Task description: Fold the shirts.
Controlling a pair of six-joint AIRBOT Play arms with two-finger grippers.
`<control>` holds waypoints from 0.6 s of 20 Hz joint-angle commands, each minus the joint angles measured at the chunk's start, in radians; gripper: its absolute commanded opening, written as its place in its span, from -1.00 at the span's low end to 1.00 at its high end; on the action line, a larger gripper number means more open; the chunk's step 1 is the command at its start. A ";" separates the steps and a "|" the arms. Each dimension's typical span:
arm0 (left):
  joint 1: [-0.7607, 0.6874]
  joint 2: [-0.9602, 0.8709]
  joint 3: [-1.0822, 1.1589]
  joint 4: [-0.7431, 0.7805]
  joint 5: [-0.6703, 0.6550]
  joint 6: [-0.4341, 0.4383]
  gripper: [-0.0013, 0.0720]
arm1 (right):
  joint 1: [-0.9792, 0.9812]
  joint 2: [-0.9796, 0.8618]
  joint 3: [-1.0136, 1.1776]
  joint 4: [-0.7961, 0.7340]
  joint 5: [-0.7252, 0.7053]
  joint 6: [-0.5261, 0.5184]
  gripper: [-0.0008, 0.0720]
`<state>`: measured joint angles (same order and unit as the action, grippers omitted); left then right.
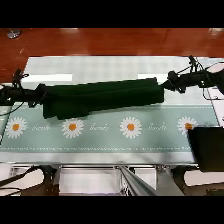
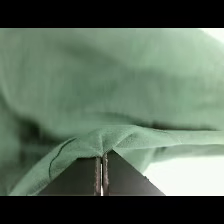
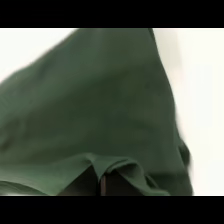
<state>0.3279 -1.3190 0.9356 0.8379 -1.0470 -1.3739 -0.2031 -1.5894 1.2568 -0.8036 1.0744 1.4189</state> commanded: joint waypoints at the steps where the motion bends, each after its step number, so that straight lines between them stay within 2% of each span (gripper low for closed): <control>1: -0.014 -0.151 0.146 -0.001 0.015 -0.038 -0.92 | 0.007 -0.122 0.129 0.068 -0.008 0.002 -0.91; 5: -0.019 -0.284 0.297 -0.001 0.008 -0.042 -0.92 | 0.007 -0.230 0.253 0.070 -0.005 0.044 -0.91; 10: -0.044 -0.386 0.386 -0.001 -0.010 -0.034 -0.91 | 0.007 -0.293 0.288 0.073 0.014 0.047 -0.91; 11: -0.046 -0.397 0.386 0.000 -0.016 -0.034 -0.68 | 0.010 -0.299 0.288 0.078 0.018 0.029 -0.81; 12: -0.046 -0.406 0.386 0.000 -0.032 -0.034 0.33 | 0.012 -0.301 0.288 0.078 0.021 0.010 0.16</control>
<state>0.2886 -1.6806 1.2945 0.8379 -1.0470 -1.4101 -0.1955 -1.8656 1.5311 -0.7353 1.0798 1.4555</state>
